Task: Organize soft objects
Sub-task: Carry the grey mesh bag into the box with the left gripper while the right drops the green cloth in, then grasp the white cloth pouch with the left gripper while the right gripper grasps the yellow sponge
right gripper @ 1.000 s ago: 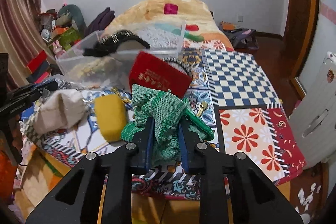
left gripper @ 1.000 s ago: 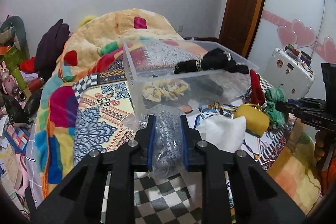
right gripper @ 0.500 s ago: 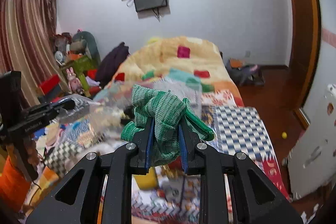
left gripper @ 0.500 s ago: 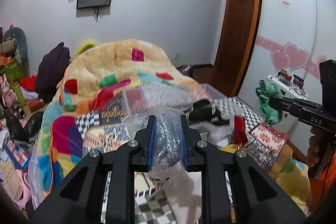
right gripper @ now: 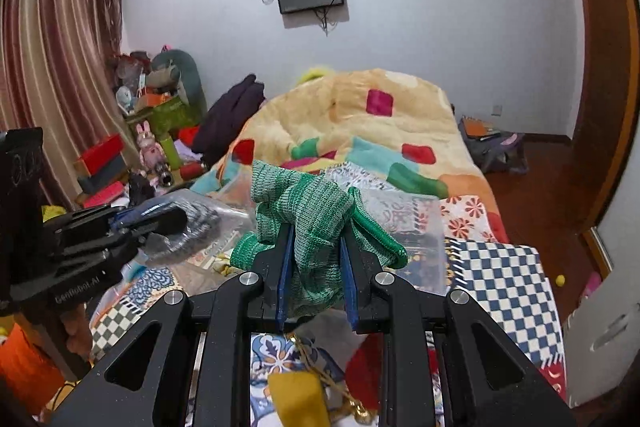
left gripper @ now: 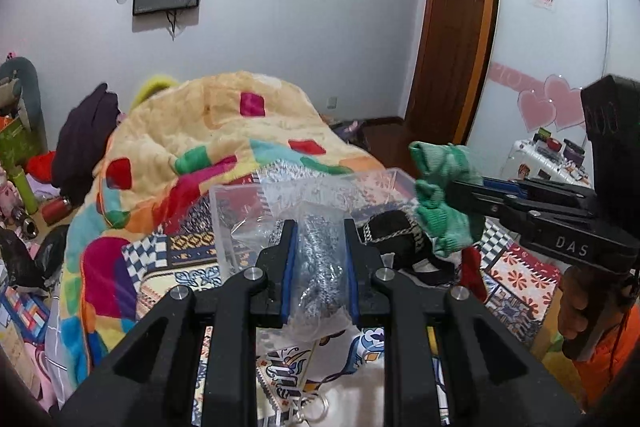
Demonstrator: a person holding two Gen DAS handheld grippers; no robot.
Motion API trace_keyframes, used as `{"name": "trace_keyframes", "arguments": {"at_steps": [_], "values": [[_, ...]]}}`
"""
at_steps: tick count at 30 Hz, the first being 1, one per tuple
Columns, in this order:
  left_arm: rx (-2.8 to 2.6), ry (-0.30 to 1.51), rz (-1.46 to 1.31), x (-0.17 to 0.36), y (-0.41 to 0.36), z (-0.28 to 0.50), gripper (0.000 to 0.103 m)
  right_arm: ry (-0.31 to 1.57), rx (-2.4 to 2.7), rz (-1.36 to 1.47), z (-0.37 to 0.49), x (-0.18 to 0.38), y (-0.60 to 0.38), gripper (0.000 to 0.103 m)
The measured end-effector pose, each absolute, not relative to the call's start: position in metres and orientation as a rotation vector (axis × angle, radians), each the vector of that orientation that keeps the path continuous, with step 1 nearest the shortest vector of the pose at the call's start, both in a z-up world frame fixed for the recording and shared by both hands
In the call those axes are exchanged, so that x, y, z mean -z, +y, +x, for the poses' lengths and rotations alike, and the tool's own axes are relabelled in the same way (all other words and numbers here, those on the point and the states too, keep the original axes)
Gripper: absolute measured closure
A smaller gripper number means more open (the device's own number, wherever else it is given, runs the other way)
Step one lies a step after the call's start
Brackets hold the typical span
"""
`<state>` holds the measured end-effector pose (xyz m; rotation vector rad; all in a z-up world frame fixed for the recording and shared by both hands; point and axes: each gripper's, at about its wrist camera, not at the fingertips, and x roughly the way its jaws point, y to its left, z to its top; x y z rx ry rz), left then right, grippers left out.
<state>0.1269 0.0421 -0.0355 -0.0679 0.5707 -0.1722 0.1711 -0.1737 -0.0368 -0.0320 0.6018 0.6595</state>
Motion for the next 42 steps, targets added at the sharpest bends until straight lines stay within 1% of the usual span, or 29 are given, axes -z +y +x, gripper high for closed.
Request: {"name": "trace_keyframes", "arguments": {"at_steps": [5,13,15,18,20,21,22,23,24,25,28,30,34,36,38,42], "values": [[0.174,0.636,-0.068,0.055,0.041,0.148,0.083,0.663,-0.656,-0.078,0.185,0.049,-0.155,0.083],[0.170,0.688,-0.077,0.069,0.041,0.166,0.082,0.750,-0.625,-0.127,0.199,0.070,-0.148,0.083],[0.165,0.708,-0.074,0.073,0.040,0.169,0.082,0.759,-0.622,-0.134,0.199,0.073,-0.148,0.080],[0.153,0.726,-0.070,0.077,0.041,0.172,0.081,0.773,-0.606,-0.156,0.199,0.074,-0.147,0.080],[0.157,0.734,-0.073,0.077,0.041,0.172,0.081,0.787,-0.608,-0.166,0.199,0.076,-0.147,0.071],[0.161,0.738,-0.076,0.077,0.041,0.171,0.080,0.787,-0.606,-0.169,0.199,0.076,-0.147,0.070],[0.164,0.740,-0.079,0.076,0.041,0.170,0.079,0.779,-0.599,-0.174,0.197,0.074,-0.148,0.065],[0.166,0.740,-0.080,0.076,0.042,0.169,0.076,0.771,-0.601,-0.179,0.194,0.072,-0.150,0.059],[0.167,0.736,-0.082,0.074,0.043,0.167,0.073,0.764,-0.601,-0.179,0.193,0.071,-0.150,0.058],[0.167,0.731,-0.082,0.073,0.043,0.165,0.072,0.750,-0.602,-0.181,0.191,0.068,-0.151,0.057],[0.171,0.711,-0.074,0.065,0.042,0.154,0.065,0.711,-0.606,-0.188,0.183,0.057,-0.154,0.057],[0.172,0.690,-0.065,0.058,0.041,0.146,0.054,0.691,-0.610,-0.177,0.179,0.050,-0.157,0.057],[0.177,0.646,-0.051,0.045,0.037,0.126,0.044,0.649,-0.624,-0.147,0.166,0.036,-0.166,0.056],[0.179,0.634,-0.054,0.040,0.036,0.117,0.037,0.633,-0.629,-0.139,0.160,0.031,-0.170,0.056],[0.184,0.626,-0.062,0.037,0.035,0.109,0.034,0.619,-0.633,-0.130,0.152,0.029,-0.176,0.051],[0.196,0.633,-0.076,0.038,0.033,0.095,0.030,0.622,-0.642,-0.120,0.140,0.032,-0.183,0.049]]}}
